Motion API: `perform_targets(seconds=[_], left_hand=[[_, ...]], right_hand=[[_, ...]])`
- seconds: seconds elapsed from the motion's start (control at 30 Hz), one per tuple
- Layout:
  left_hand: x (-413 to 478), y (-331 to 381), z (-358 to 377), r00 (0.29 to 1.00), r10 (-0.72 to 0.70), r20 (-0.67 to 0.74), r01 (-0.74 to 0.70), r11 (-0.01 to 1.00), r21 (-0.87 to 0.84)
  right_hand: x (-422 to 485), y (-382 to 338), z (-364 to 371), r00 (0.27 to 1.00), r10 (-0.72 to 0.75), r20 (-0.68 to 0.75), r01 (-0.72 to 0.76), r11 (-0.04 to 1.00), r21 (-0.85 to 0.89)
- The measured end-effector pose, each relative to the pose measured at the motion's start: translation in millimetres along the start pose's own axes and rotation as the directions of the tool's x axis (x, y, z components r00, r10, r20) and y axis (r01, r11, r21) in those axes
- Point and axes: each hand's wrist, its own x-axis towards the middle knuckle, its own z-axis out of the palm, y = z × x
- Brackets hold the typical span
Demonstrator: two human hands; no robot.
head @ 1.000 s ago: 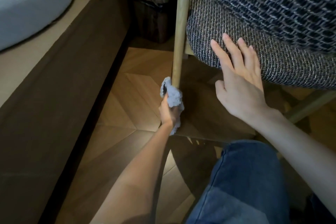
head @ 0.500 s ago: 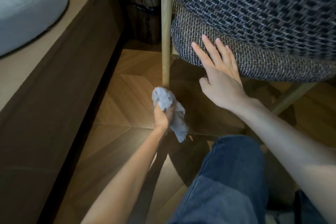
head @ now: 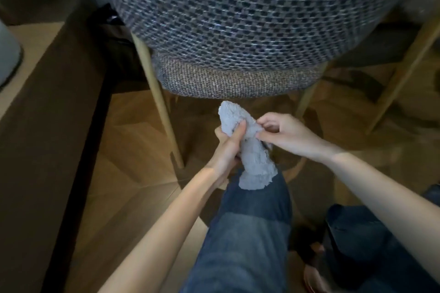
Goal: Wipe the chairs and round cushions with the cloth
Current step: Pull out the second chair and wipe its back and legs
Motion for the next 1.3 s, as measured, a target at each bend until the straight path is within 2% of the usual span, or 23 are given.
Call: perform_targets(seconds=[0.1, 0.17, 0.23, 0.3, 0.37, 0.43, 0.5, 0.57, 0.6, 0.63, 0.7, 0.77, 0.83, 0.9, 1.0, 1.1, 1.17, 1.23, 1.3], left_hand=[[0, 0, 15, 0.994, -0.008, 0.105, -0.009, 0.987, 0.162], [2, 0, 20, 0.995, 0.055, 0.086, -0.082, 0.929, 0.36], [4, -2, 25, 0.987, 0.151, 0.053, -0.157, 0.851, 0.502], [7, -2, 33, 0.975, 0.213, 0.067, -0.213, 0.796, 0.567], [8, -1, 40, 0.954, 0.237, 0.185, -0.301, 0.737, 0.606], [13, 1, 44, 0.898, 0.222, 0.38, -0.422, 0.677, 0.603], [21, 2, 45, 0.834, 0.221, 0.505, -0.541, 0.499, 0.677], [29, 3, 49, 0.796, 0.3, 0.525, -0.602, 0.314, 0.734], [32, 4, 51, 0.798, 0.338, 0.499, -0.595, 0.311, 0.741], [34, 3, 56, 0.804, 0.375, 0.461, -0.584, 0.357, 0.729], [36, 2, 67, 0.88, 0.332, 0.338, -0.473, 0.565, 0.676], [36, 4, 82, 0.963, 0.151, 0.223, -0.255, 0.779, 0.573], [35, 4, 94, 0.982, -0.065, 0.18, -0.019, 0.902, 0.432], [35, 4, 107, 0.972, -0.143, 0.184, 0.075, 0.939, 0.334], [34, 6, 120, 0.947, -0.235, 0.219, 0.167, 0.943, 0.289], [31, 11, 127, 0.858, -0.386, 0.34, 0.323, 0.918, 0.229], [32, 12, 128, 0.812, -0.426, 0.398, 0.375, 0.904, 0.204], [34, 13, 127, 0.788, -0.444, 0.427, 0.404, 0.896, 0.186], [36, 14, 124, 0.802, -0.426, 0.418, 0.39, 0.905, 0.172]], right_hand=[[-12, 14, -34, 0.987, -0.002, -0.16, -0.014, 0.995, -0.102], [-20, 23, -55, 0.969, -0.01, -0.248, -0.048, 0.972, -0.229], [-28, 36, -70, 0.958, -0.009, -0.288, -0.086, 0.944, -0.318], [-35, 52, -80, 0.961, 0.001, -0.277, -0.107, 0.924, -0.367], [-42, 64, -88, 0.97, 0.002, -0.244, -0.107, 0.902, -0.418], [-49, 66, -98, 0.977, -0.02, -0.21, -0.086, 0.871, -0.483], [-57, 65, -108, 0.978, -0.041, -0.207, -0.065, 0.876, -0.478], [-62, 65, -114, 0.968, -0.034, -0.248, -0.081, 0.893, -0.442], [-63, 67, -116, 0.965, -0.005, -0.264, -0.112, 0.899, -0.424], [-63, 70, -116, 0.962, 0.031, -0.272, -0.143, 0.905, -0.4], [-62, 76, -111, 0.955, 0.069, -0.289, -0.178, 0.912, -0.37], [-61, 79, -103, 0.946, 0.065, -0.317, -0.181, 0.919, -0.349], [-61, 78, -92, 0.951, 0.057, -0.302, -0.167, 0.922, -0.35], [-61, 79, -82, 0.96, 0.048, -0.277, -0.149, 0.922, -0.357], [-62, 82, -74, 0.959, 0.102, -0.266, -0.167, 0.958, -0.232], [-62, 85, -68, 0.963, 0.249, -0.099, -0.252, 0.968, -0.017], [-64, 85, -65, 0.958, 0.284, -0.044, -0.281, 0.957, 0.07], [-65, 89, -65, 0.963, 0.244, -0.115, -0.24, 0.97, 0.046], [-65, 93, -70, 0.956, 0.193, -0.222, -0.2, 0.98, -0.01]])
